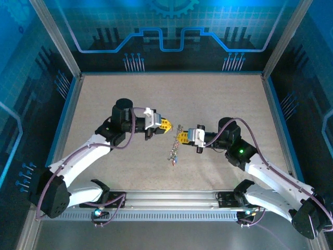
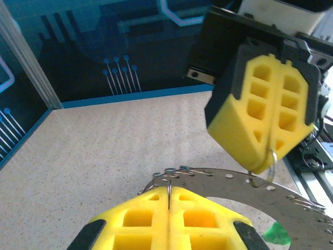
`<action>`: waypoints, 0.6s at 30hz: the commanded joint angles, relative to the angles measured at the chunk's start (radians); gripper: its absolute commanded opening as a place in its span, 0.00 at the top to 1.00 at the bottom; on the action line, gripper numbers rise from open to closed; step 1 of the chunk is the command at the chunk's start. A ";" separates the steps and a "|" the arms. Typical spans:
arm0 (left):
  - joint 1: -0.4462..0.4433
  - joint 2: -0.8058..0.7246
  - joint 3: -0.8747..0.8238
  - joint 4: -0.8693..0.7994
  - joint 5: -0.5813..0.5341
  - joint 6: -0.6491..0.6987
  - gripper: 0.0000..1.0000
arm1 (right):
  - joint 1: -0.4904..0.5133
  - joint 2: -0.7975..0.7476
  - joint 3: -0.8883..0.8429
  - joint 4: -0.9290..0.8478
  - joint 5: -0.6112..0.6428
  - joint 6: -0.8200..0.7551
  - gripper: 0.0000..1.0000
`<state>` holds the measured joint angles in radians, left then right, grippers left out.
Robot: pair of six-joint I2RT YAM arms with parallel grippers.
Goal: Put the keys on the keyring
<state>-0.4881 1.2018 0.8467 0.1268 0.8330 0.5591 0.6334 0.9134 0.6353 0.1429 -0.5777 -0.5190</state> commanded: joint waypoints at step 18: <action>-0.064 -0.083 -0.039 -0.059 0.020 0.186 1.00 | -0.054 0.014 0.023 0.044 -0.107 0.097 1.00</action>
<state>-0.5404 1.1309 0.8230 0.0723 0.8349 0.6952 0.5915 0.9310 0.6353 0.1402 -0.6312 -0.4587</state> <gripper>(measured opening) 0.055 0.046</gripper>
